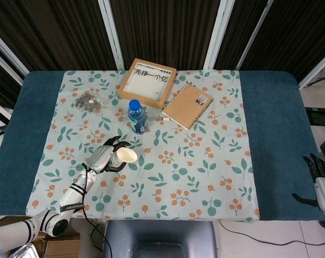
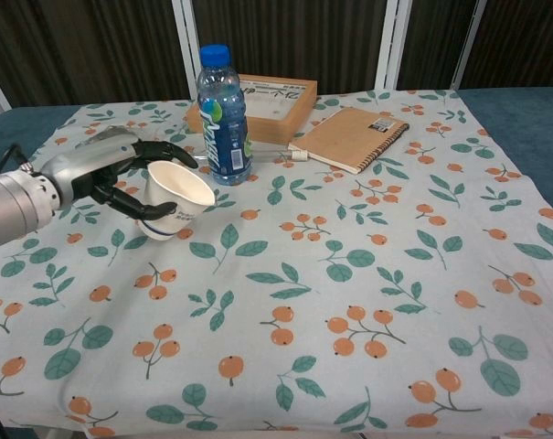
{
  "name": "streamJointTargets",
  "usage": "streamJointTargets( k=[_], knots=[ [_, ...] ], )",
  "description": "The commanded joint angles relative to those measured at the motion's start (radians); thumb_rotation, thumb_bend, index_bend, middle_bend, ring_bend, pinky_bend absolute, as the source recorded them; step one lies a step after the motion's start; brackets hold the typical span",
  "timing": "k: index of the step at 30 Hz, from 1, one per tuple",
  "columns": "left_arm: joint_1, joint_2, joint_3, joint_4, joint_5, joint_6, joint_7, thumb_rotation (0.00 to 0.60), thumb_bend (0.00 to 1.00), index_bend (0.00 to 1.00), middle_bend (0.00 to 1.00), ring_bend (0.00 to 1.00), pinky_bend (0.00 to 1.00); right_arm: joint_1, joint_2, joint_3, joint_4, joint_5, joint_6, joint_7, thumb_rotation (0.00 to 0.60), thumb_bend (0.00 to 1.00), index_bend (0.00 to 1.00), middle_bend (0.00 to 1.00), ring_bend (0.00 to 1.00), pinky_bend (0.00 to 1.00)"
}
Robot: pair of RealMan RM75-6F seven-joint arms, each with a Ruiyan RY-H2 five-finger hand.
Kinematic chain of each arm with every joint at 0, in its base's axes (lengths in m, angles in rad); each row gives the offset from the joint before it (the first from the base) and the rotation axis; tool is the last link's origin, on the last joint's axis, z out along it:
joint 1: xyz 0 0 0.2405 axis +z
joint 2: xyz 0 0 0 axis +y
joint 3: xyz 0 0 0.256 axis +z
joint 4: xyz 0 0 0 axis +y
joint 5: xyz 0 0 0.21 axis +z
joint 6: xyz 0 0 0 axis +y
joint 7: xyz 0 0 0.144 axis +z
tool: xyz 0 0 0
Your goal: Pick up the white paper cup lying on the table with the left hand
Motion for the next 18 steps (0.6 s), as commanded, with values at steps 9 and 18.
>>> streamJointTargets(
  k=[9,18],
  knots=[
    [0.084,-0.074,0.026,0.13,0.113,0.059,-0.422,0.6,0.37,0.19,0.29,0.01,0.11,0.007,0.006,-0.003,-0.035,0.01,-0.014,-0.049,0.6,0.07,0.0,0.0,0.0,0.0],
    [0.084,-0.077,0.056,0.167,0.162,0.066,-0.465,0.6,0.37,0.0,0.03,0.0,0.09,0.007,0.007,-0.002,-0.037,0.023,-0.023,-0.051,0.6,0.07,0.0,0.0,0.0,0.0]
  ],
)
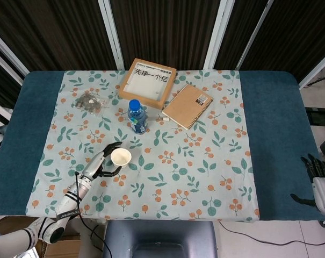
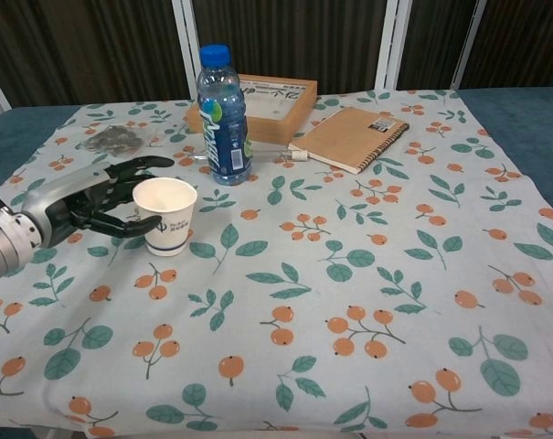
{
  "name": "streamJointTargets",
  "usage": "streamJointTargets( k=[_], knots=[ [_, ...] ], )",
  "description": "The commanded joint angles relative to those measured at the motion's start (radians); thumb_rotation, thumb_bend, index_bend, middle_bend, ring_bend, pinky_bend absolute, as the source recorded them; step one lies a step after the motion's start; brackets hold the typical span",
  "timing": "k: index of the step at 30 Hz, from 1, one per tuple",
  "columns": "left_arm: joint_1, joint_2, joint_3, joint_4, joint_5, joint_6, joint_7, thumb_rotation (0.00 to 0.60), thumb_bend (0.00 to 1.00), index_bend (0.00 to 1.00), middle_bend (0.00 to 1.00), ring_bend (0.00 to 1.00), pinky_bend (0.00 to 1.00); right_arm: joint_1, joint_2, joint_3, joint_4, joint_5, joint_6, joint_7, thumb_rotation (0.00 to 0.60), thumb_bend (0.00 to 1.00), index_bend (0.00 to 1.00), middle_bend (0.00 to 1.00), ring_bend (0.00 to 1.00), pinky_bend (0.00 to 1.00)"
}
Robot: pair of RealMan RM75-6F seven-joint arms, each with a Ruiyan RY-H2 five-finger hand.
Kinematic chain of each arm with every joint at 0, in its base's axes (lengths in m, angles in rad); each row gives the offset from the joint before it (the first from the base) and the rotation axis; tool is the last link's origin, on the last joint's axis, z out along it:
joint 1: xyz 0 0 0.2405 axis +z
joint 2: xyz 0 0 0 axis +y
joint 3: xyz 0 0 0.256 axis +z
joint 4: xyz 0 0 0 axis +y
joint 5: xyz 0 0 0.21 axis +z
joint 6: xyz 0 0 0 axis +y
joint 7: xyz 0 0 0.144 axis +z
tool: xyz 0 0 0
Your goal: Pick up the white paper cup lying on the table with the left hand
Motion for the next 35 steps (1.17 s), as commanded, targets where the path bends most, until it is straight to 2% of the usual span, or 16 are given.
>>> streamJointTargets(
  k=[1,6,10,13,16,17,19,20,22,27,35],
  knots=[
    [-0.001,0.004,0.009,0.006,0.015,0.005,-0.004,0.6,0.37,0.0,0.01,0.0,0.08,0.0,0.0,0.0,0.0,0.0,0.001,0.0,0.6,0.07,0.0,0.0,0.0,0.0],
    [0.007,0.017,0.014,-0.001,0.043,0.053,0.027,0.6,0.37,0.0,0.0,0.0,0.07,-0.001,0.004,0.003,-0.001,0.001,0.006,0.006,0.6,0.07,0.0,0.0,0.0,0.0],
    [0.037,0.071,0.016,-0.061,0.098,0.177,0.129,0.6,0.36,0.0,0.0,0.0,0.06,-0.002,0.009,0.008,-0.003,0.0,0.015,0.017,0.6,0.07,0.0,0.0,0.0,0.0],
    [0.077,0.188,0.035,-0.17,0.12,0.239,0.313,0.6,0.36,0.0,0.0,0.0,0.05,-0.005,0.015,0.01,-0.003,-0.013,0.032,0.025,0.6,0.07,0.0,0.0,0.0,0.0],
    [0.145,0.376,0.079,-0.348,0.092,0.264,0.657,0.6,0.36,0.0,0.0,0.0,0.02,-0.01,0.001,0.017,0.019,-0.035,0.071,0.048,0.6,0.07,0.0,0.0,0.0,0.0],
    [0.173,0.415,0.089,-0.392,0.079,0.288,0.75,0.6,0.36,0.0,0.0,0.0,0.01,-0.011,-0.005,0.017,0.03,-0.042,0.08,0.056,0.6,0.07,0.0,0.0,0.0,0.0],
    [0.237,0.453,0.104,-0.447,0.061,0.371,0.902,0.6,0.36,0.0,0.0,0.0,0.0,-0.013,-0.017,0.017,0.049,-0.054,0.094,0.07,0.6,0.07,0.0,0.0,0.0,0.0],
    [0.282,0.452,0.114,-0.445,0.064,0.44,0.99,0.6,0.36,0.0,0.0,0.0,0.0,-0.013,-0.024,0.015,0.061,-0.062,0.1,0.075,0.6,0.07,0.0,0.0,0.0,0.0],
    [0.354,0.427,0.143,-0.406,0.081,0.533,1.079,0.6,0.37,0.0,0.0,0.0,0.0,-0.014,-0.034,0.013,0.077,-0.071,0.11,0.075,0.6,0.07,0.0,0.0,0.0,0.0],
    [0.477,0.362,0.192,-0.281,0.077,0.633,1.066,0.6,0.36,0.0,0.0,0.0,0.0,-0.019,-0.079,0.02,0.118,-0.081,0.151,0.023,0.6,0.07,0.0,0.0,0.0,0.0],
    [0.542,0.344,0.188,-0.165,0.091,0.679,0.93,0.6,0.36,0.0,0.0,0.0,0.0,-0.019,-0.1,0.023,0.117,-0.069,0.148,-0.015,0.6,0.07,0.0,0.0,0.0,0.0]
  ],
)
